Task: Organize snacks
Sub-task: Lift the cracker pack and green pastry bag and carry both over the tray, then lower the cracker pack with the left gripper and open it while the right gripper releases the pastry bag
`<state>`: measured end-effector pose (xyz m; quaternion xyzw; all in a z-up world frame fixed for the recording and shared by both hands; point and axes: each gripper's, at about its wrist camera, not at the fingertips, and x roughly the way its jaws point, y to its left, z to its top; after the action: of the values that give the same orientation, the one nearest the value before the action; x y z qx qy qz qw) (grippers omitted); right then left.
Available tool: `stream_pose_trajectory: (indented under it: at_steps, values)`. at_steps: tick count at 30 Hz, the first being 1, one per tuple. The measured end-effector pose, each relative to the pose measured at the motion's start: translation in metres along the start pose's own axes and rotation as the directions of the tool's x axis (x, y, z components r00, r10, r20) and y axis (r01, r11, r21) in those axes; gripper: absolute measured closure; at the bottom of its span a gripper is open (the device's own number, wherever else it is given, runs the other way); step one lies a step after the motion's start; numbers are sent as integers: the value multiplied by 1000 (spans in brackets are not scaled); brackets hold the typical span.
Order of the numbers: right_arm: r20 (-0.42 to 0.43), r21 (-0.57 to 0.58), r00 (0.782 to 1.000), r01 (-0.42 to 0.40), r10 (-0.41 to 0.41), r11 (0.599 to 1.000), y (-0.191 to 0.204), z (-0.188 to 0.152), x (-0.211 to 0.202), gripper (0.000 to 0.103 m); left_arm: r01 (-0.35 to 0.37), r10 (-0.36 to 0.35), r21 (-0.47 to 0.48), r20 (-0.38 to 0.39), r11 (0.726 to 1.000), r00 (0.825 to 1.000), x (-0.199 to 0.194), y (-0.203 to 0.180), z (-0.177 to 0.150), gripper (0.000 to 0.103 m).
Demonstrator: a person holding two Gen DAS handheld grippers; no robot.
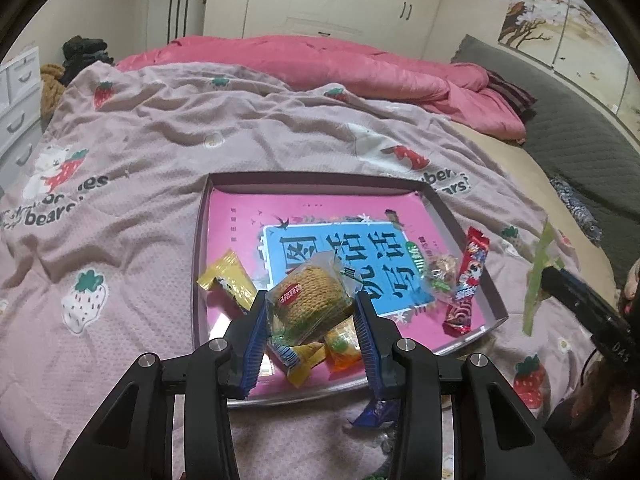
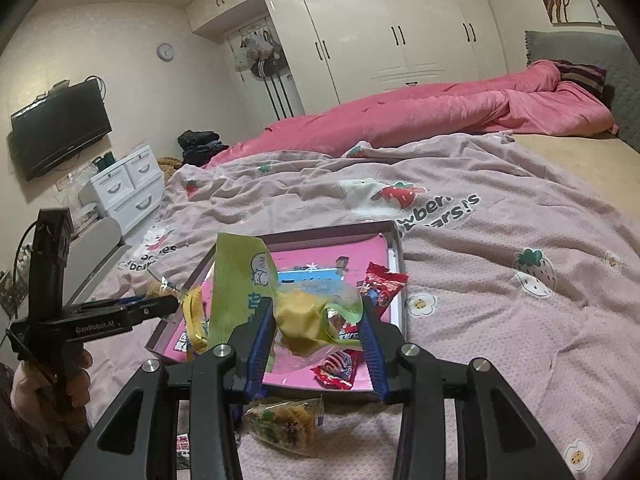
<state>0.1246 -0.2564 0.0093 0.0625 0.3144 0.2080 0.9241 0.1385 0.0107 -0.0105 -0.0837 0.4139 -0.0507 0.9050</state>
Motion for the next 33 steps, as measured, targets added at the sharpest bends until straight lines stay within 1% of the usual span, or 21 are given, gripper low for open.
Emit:
stream_pose_trajectory:
  at_steps: [7,13,24,33]
  values:
    - [-4,3,1000,27,-27,1000,-5,2,8,61,-9,10,13,-32,1000,999,15,-1,-6,60]
    - [-15,-3,999,39,-39,999,-6,4,16,61,-17,19,27,-42,999,999,19,-5,-7,60]
    - [-60,7,996,72,-71,997,-14,2,34,61,-27,29,45,-56,999,998,24,-9,-9,60]
    - [-94,-20,993,74,-76,997,-8,-2,45,61,-23,26,45,-64,999,998,27,-8,-10,60]
